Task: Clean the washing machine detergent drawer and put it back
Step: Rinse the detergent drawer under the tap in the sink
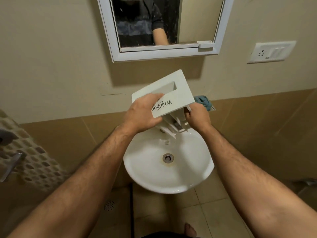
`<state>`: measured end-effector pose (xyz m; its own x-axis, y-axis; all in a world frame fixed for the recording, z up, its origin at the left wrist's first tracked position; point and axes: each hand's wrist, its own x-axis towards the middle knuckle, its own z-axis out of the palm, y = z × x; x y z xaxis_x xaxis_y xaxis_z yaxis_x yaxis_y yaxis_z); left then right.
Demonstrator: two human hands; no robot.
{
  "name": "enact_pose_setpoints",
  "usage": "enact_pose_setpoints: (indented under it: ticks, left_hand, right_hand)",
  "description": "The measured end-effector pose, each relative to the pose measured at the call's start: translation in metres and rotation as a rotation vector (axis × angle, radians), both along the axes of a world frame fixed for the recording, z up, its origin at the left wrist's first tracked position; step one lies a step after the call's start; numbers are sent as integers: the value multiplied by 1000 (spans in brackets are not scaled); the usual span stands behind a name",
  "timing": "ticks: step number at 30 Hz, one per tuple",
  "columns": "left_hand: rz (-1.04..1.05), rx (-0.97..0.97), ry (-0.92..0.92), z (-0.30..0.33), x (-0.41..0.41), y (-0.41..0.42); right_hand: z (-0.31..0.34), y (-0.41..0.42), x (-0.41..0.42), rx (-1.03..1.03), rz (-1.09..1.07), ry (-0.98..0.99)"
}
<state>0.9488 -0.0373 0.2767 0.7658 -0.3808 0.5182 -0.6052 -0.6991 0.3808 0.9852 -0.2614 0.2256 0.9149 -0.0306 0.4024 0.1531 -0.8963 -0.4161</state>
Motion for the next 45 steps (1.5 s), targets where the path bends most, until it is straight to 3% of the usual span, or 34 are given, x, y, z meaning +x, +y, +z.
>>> enact_pose_setpoints:
  ticks: [7, 12, 19, 24, 34, 45]
  left_hand:
    - [2, -32, -126, 10, 0, -1]
    - [5, 2, -9, -2, -3, 2]
    - [-10, -36, -117, 6, -2, -6]
    - [-21, -34, -65, 3, -4, -7]
    - [-70, -44, -141, 17, 6, -20]
    - [-82, -28, -151, 16, 18, -17]
  right_hand:
    - [15, -3, 6, 23, -17, -246]
    - [-5, 1, 0, -25, -10, -57]
    - [10, -7, 1, 63, -4, -215]
    - [4, -9, -3, -42, -28, -43]
    - [23, -20, -3, 60, -61, -73]
    - [22, -18, -1, 3, -78, -50]
